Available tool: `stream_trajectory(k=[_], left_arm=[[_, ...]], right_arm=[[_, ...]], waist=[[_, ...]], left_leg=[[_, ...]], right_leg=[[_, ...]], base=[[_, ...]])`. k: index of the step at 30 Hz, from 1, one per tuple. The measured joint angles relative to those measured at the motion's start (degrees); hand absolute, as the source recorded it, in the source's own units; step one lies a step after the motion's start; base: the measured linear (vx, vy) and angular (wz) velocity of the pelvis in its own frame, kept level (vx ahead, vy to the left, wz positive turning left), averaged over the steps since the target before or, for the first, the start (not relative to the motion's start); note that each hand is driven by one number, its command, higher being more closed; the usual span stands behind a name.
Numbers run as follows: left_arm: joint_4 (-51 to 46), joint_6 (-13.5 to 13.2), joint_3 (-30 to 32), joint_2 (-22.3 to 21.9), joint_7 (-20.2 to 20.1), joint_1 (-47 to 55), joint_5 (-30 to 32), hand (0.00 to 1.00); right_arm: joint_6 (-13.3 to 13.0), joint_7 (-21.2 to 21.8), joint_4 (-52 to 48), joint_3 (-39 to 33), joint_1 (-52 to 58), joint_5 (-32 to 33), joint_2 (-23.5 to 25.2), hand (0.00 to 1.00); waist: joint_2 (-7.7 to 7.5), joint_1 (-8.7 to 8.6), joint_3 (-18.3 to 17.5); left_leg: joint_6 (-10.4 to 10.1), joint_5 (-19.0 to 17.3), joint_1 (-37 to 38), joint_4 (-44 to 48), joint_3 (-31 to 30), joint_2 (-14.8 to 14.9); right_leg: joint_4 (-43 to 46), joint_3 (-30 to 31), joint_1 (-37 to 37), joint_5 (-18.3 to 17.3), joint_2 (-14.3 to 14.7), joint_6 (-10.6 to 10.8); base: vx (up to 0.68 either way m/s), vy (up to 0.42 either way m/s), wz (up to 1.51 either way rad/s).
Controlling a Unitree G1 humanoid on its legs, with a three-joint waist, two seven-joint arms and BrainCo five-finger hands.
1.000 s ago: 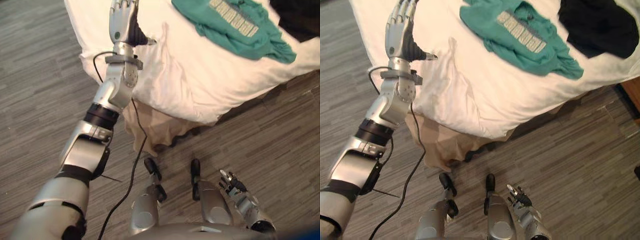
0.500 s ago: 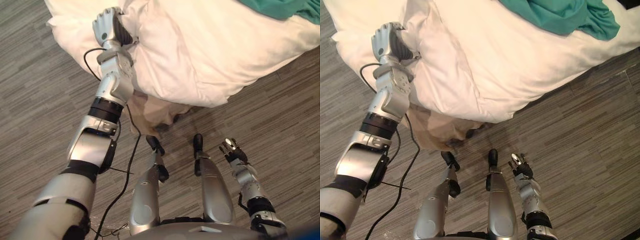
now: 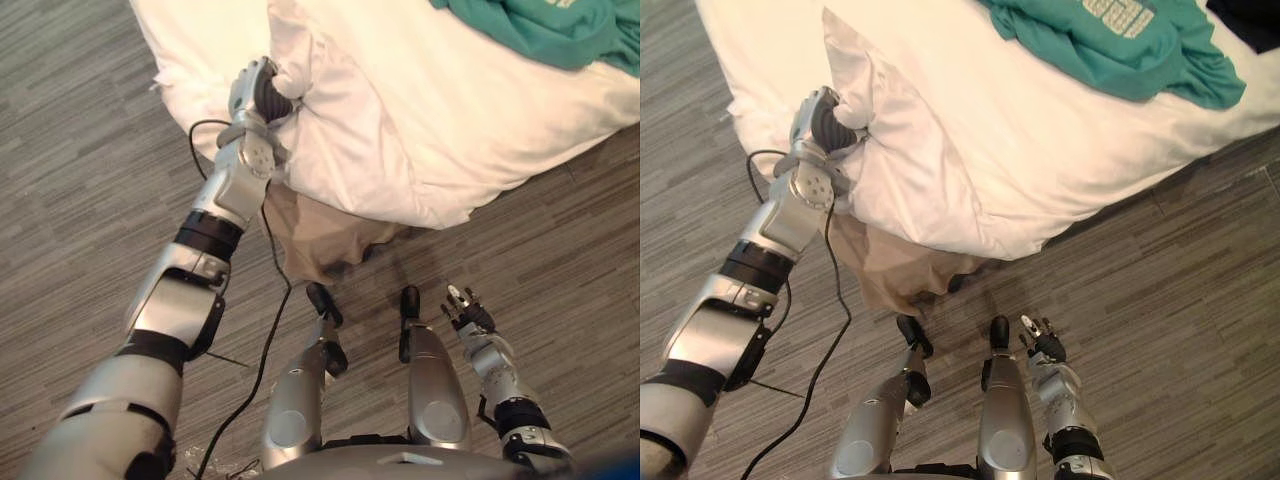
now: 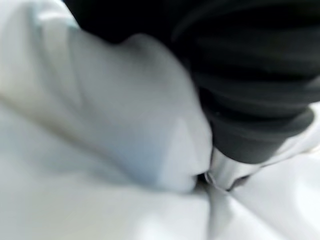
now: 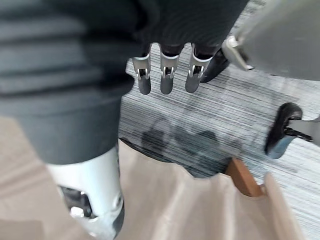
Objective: Tidy the bed and pick cloth on bed and put in laundry
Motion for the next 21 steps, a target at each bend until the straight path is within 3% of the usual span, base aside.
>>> stream_trajectory(k=[4, 10, 11, 14, 21], left_arm=[[-7.76, -7.43, 2.45, 2.78, -3.96, 9.65, -3.29, 1.0], [-15.46, -16.12, 7.85, 2.8, -9.93, 26.03, -6.79, 1.0], [-17.56, -18.04, 9.41, 2.77, -11.63, 30.44, -6.8, 0.0], [-20.19, -19.56, 11.75, 1.59, -14.98, 38.16, -7.48, 0.0], [-20.36, -19.07, 13.55, -2.76, -21.09, 52.37, -8.71, 0.0]], right_arm=[[0.58, -1.84, 1.36, -0.04, 1.97, -0.09, -0.14, 0.0], [2.48, -3.04, 2.24, -0.59, 6.07, 0.09, 0.17, 0.0], [2.96, -3.16, 2.87, -1.13, 6.94, 0.29, 0.29, 0.0], [3.54, -3.11, 4.7, -2.99, 7.61, 0.69, 0.99, 0.0], [4.83, -1.58, 7.41, -3.72, 10.38, 1.08, 1.82, 0.0]], waist=[[1.77, 1.63, -2.97], [1.57, 3.88, -7.81], [1.18, 4.4, -8.68], [0.75, 4.5, -9.75], [-0.52, 6.06, -12.5]], left_leg=[[-0.05, -0.58, 1.25, -0.07, -1.68, 0.29], [0.92, -1.95, 2.96, -0.27, -4.17, 0.86], [1.06, -2.02, 3.36, -0.22, -4.33, 1.05], [1.66, -1.61, 4.3, -0.07, -5.42, 1.19], [1.58, -1.89, 7.75, -0.31, -7.95, 1.95]], right_leg=[[-0.83, -2.55, 3.07, -0.42, 0.11, -0.11], [-5.11, -5.11, 8.29, 0.24, 1.19, 0.11], [-6.68, -5.25, 9.57, 0.77, 1.63, 0.18], [-9.61, -6.32, 12.32, 1.63, 2.15, 0.1], [-13.56, -8.39, 18.57, 1.64, 3.77, -0.47]], base=[[0.08, -0.025, 0.25], [0.08, -0.017, 0.17], [0.14, -0.022, 0.14], [0.1, -0.018, 0.11], [0.1, -0.045, 0.12]])
